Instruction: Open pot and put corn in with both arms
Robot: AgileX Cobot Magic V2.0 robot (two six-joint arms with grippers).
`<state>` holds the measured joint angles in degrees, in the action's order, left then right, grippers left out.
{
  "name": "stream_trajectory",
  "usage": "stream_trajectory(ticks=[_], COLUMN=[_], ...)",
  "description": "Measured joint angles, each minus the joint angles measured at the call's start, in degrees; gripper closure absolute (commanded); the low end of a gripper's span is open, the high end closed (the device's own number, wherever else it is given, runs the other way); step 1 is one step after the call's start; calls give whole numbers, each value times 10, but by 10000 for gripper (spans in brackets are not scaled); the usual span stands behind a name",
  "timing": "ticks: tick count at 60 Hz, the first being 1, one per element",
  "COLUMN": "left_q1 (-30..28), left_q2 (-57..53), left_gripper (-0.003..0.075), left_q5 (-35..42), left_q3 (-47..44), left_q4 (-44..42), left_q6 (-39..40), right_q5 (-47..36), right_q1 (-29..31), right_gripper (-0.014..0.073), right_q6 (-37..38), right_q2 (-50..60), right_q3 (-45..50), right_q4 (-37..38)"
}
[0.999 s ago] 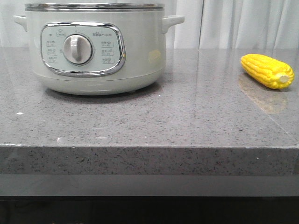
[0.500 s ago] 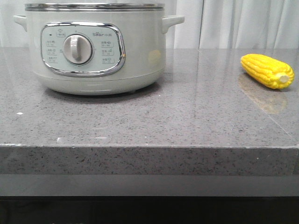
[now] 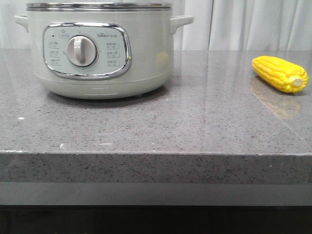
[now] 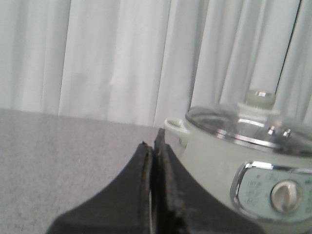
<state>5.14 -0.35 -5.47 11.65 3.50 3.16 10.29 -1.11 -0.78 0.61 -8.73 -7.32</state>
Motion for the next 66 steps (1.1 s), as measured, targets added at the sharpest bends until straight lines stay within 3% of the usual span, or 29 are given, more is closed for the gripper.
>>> stream_trajectory(ticks=[11, 30, 59, 66], left_q1=[0, 0, 0, 0], left_q2=[38, 200, 271, 272], left_gripper=[741, 741, 741, 738], left_q5=[-91, -276, -290, -292], left_q3=[135, 314, 324, 324], left_q4=[0, 0, 0, -1], left_q6=[0, 0, 0, 0], right_q5=[82, 163, 220, 232], right_q1=[0, 0, 0, 0], right_gripper=[643, 643, 640, 566], right_q6=[-1, -2, -4, -4], right_q2=[-36, -173, -234, -234], right_q3=[-125, -290, -277, -275], right_q4=[5, 9, 10, 11])
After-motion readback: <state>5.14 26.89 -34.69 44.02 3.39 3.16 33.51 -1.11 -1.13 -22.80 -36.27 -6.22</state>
